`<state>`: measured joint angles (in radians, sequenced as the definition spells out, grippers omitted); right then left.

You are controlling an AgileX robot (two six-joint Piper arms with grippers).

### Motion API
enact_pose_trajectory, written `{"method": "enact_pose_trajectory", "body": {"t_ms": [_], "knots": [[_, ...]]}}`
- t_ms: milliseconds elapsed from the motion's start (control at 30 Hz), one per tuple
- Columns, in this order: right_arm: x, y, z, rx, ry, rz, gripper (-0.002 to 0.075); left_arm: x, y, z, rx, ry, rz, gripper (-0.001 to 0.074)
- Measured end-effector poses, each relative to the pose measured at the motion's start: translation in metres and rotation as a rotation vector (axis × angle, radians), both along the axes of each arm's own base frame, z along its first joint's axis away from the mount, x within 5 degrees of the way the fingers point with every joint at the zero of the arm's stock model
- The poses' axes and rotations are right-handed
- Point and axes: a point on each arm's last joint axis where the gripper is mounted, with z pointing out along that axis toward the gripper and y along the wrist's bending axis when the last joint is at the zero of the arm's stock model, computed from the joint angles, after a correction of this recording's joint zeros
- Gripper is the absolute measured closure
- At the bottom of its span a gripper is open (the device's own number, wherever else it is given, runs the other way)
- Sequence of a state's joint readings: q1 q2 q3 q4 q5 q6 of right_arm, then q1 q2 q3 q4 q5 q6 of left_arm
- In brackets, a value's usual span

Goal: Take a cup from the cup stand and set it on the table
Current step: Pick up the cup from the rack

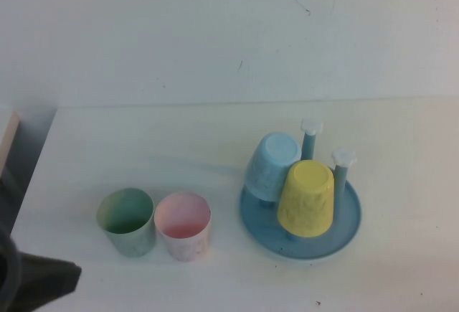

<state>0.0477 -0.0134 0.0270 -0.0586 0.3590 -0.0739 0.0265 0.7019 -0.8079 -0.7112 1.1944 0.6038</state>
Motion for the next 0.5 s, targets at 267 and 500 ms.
{"method": "enact_pose_trajectory", "body": {"t_ms": [267, 500], "knots": [[0.000, 0.000, 0.000, 0.000, 0.000, 0.000, 0.0728, 0.043, 0.009, 0.025, 0.112, 0.054, 0.013, 0.0738], [0.000, 0.000, 0.000, 0.000, 0.000, 0.000, 0.0728, 0.069, 0.010, 0.038, 0.114, 0.061, 0.015, 0.0738]]}}
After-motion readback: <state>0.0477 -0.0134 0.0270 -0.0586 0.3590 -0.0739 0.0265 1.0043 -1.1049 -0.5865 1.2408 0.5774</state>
